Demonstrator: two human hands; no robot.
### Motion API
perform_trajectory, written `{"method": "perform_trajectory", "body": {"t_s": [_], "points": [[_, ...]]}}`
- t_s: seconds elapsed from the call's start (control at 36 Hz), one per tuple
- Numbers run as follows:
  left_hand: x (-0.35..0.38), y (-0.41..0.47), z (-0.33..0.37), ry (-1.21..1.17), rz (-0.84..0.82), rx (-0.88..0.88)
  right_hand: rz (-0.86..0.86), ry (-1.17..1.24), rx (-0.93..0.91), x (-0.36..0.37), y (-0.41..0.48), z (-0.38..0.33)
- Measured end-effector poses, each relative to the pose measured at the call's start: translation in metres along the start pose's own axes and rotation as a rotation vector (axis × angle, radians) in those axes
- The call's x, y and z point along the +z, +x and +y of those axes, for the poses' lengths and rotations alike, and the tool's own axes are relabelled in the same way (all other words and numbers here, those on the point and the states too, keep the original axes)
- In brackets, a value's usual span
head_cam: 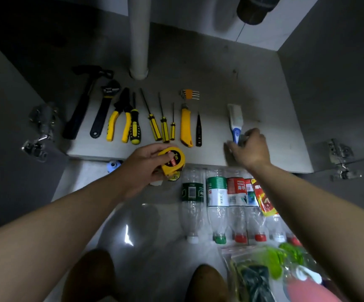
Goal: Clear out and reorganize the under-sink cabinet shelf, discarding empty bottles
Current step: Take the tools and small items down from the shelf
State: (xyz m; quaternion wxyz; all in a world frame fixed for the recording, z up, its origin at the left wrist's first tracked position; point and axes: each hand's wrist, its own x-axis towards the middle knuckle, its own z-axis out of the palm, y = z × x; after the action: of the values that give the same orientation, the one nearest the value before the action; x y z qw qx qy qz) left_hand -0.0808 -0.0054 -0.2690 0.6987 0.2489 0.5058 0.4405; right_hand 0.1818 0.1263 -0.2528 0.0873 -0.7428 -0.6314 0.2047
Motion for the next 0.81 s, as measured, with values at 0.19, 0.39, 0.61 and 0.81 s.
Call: {"method": "perform_trajectory", "body": {"t_s": [0.19, 0.39, 0.61, 0.81], "points": [[-0.028, -0.017, -0.024, 0.072, 0.005, -0.164, -0.01, -0.053, 0.194, 0.019, 0.005, -0.007], [-0.049, -0.027, -0.034, 0.112, 0.167, -0.241, -0.055, 0.285, 0.125, 0.011, -0.028, -0.016], [-0.08, -0.042, -0.056, 0.165, 0.326, -0.274, -0.415, 0.123, -0.538, 0.033, -0.106, -0.014], [-0.115, -0.058, -0.076, 0.231, 0.509, -0.273, -0.639, -0.326, -0.725, 0.09, -0.137, -0.031]]}}
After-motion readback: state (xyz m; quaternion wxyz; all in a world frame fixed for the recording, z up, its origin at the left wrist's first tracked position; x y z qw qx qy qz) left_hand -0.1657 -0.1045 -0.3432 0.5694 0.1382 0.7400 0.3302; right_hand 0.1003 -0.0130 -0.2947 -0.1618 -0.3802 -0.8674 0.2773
